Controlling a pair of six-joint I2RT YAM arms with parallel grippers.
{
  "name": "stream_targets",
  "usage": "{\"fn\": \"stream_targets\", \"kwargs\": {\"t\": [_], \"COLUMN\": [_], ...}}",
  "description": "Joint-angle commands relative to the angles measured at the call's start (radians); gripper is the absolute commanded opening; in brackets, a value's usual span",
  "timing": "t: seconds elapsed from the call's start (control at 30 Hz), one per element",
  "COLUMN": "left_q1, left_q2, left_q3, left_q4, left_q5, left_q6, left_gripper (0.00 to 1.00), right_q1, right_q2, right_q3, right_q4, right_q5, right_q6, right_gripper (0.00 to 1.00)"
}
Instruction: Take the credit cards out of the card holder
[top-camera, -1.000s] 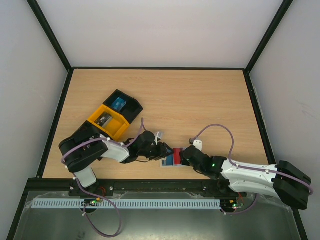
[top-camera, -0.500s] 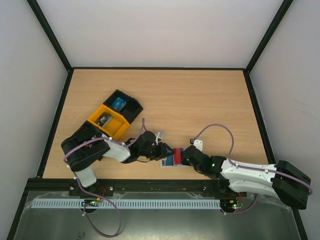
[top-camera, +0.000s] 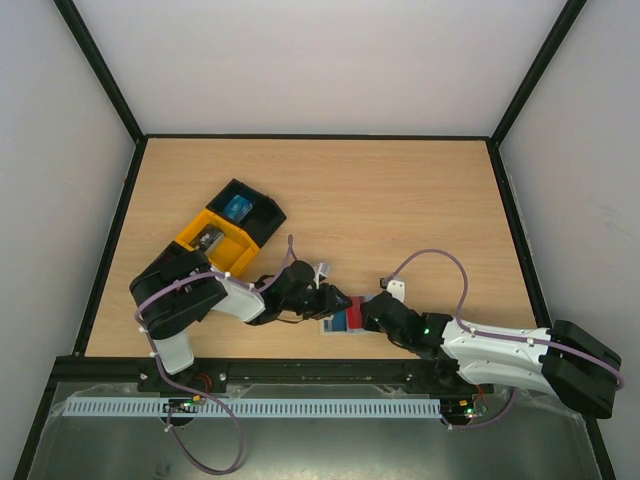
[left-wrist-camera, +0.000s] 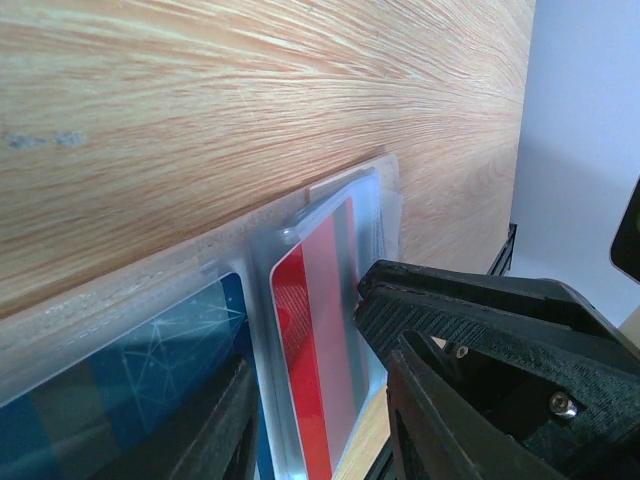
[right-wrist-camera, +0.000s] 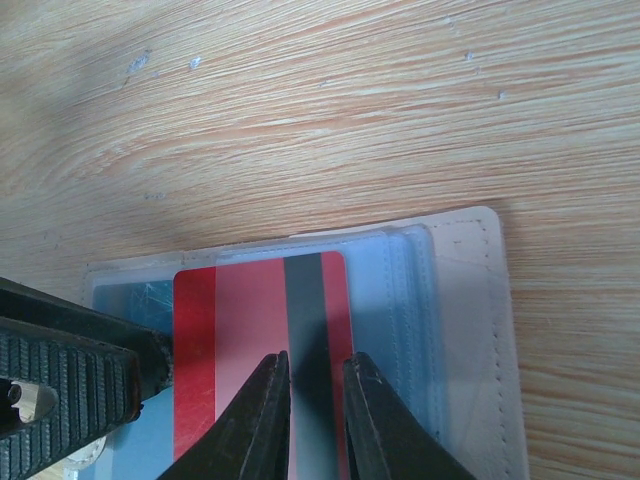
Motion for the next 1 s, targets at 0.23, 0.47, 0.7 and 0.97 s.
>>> {"fn": "stream_targets", "kwargs": {"t": [0.23,0.47,0.7,0.97], "left_q1": [-0.007,-0.008,-0.008,-0.008], "left_q2": [0.031,0.052,0.059,0.056], "left_q3": [0.016,0.017,0.017,0.015], "left_q4": [0.047,0.070,0.082,0.089], "left_q5": [-0.006,-0.005,-0.002,0.004], "left_q6": [-0.003,-0.016,-0.022,-0.012], "left_gripper": [0.28,0.29,0.24,0.05], "right_q1": [-0.003,-0.004,-0.003,-0.004], "right_q2": [0.009,0.006,0.005,0.003], "right_q3": [-0.033,-0.035,-0.034,-0.034], "right_q4": [-0.006,-0.005,-0.005,-0.008], "right_q5": [-0.007,-0.010,-0.009,-0.009], "right_q6": [0.012,0.013,0.013,0.013], "right_gripper": [0.16,0.16,0.16,0.16]}}
